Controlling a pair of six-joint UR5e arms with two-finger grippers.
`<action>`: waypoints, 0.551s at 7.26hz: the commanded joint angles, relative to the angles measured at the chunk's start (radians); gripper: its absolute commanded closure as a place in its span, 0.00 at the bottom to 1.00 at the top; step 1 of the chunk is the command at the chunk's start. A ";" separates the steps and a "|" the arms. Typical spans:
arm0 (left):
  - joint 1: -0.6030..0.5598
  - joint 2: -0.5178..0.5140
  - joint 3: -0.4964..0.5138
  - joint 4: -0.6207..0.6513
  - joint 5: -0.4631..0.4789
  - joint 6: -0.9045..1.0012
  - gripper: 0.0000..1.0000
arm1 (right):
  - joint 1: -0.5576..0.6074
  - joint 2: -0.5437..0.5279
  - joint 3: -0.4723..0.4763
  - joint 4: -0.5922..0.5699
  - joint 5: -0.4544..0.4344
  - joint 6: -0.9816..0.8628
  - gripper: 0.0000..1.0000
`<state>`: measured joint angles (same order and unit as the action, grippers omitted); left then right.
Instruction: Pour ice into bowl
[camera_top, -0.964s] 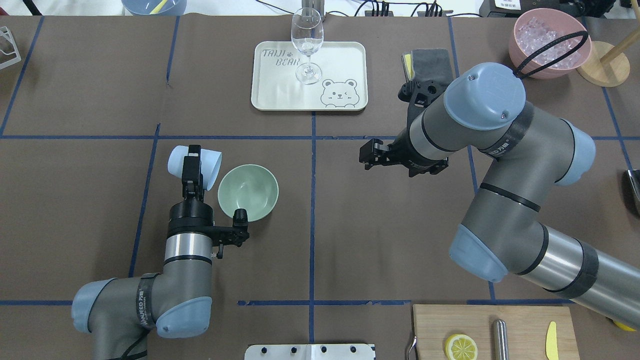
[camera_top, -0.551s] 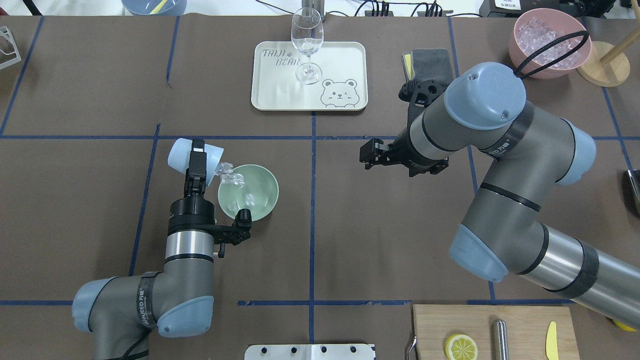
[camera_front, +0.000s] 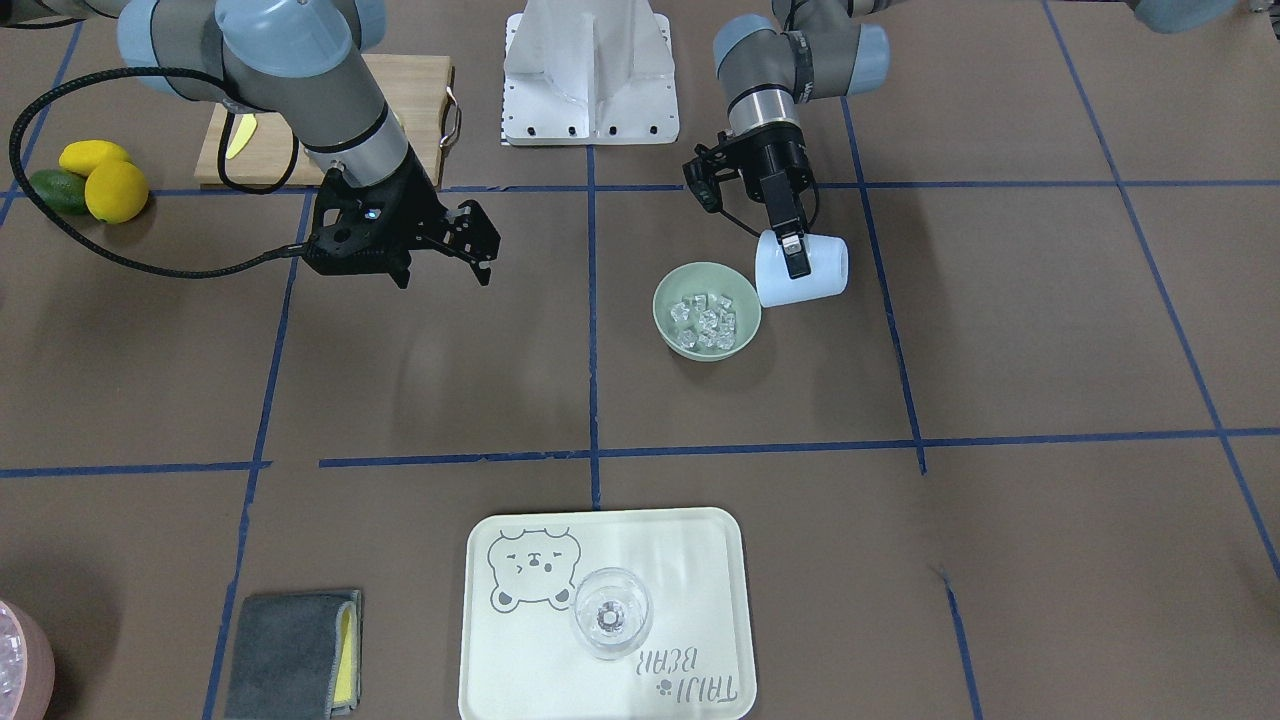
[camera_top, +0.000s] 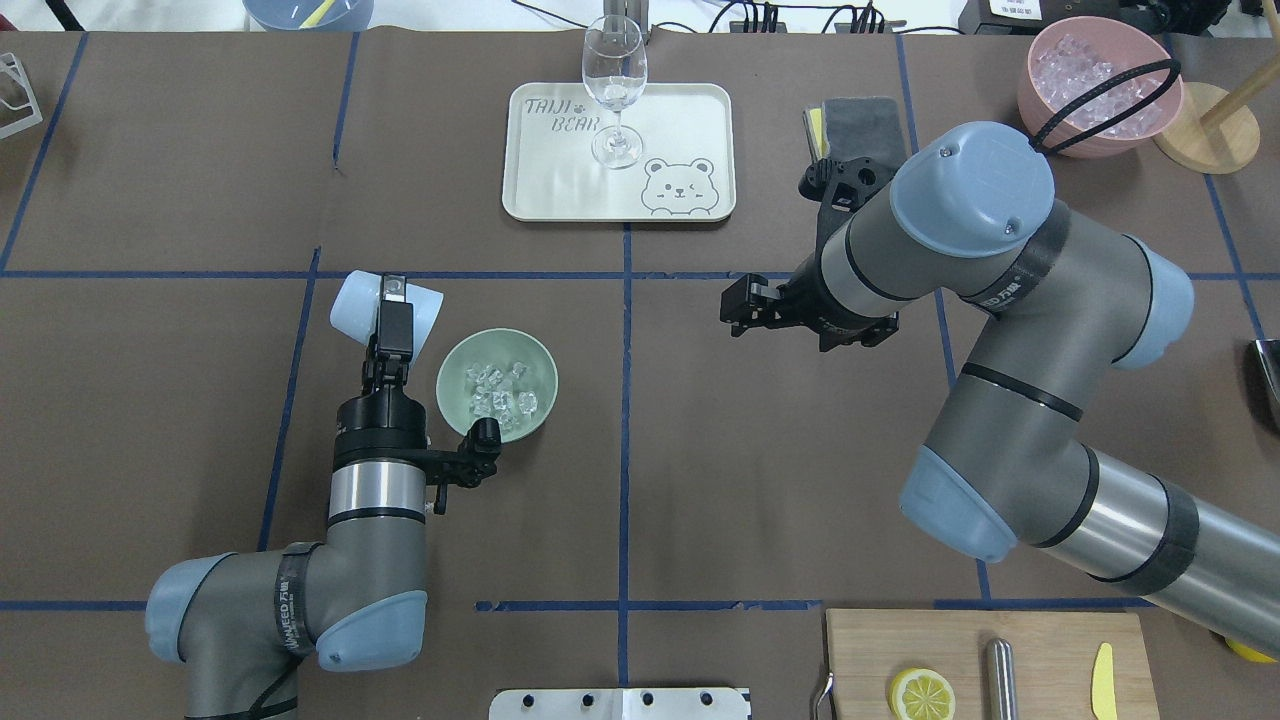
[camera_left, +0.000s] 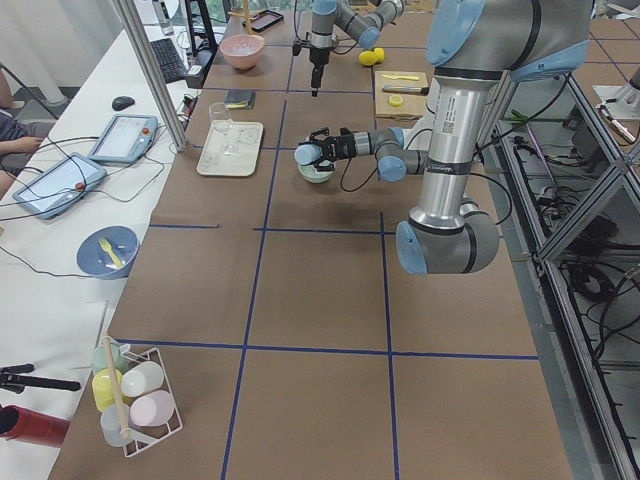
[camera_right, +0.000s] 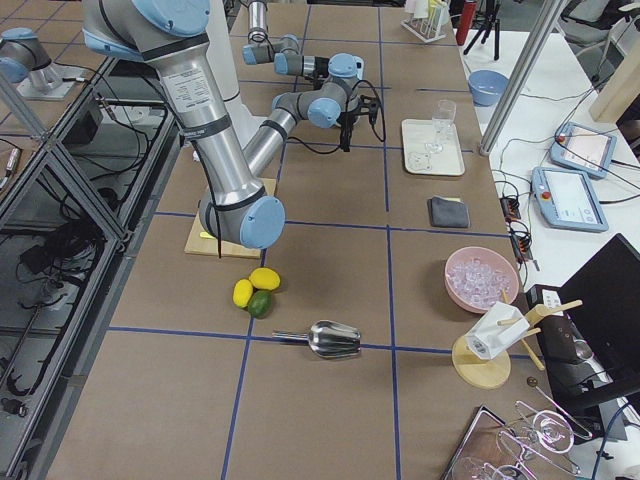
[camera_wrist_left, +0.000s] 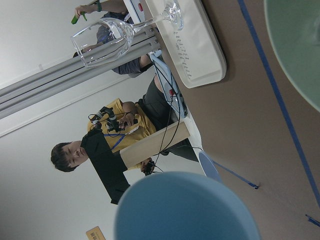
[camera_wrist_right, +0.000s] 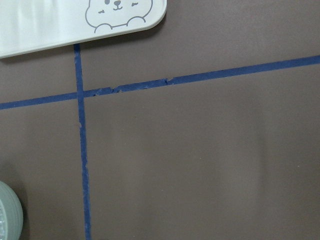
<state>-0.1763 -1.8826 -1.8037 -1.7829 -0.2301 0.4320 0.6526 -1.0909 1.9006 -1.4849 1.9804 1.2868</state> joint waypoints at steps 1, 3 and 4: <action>0.000 -0.001 -0.014 -0.004 -0.002 -0.001 1.00 | 0.001 0.000 0.000 0.000 0.000 0.000 0.00; 0.000 -0.003 -0.083 -0.016 -0.014 -0.001 1.00 | 0.001 0.000 0.000 0.000 0.000 0.000 0.00; -0.002 -0.001 -0.095 -0.018 -0.079 -0.004 1.00 | 0.001 0.000 0.000 0.000 0.000 0.000 0.00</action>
<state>-0.1769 -1.8847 -1.8697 -1.7978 -0.2564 0.4304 0.6534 -1.0907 1.9006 -1.4849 1.9804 1.2870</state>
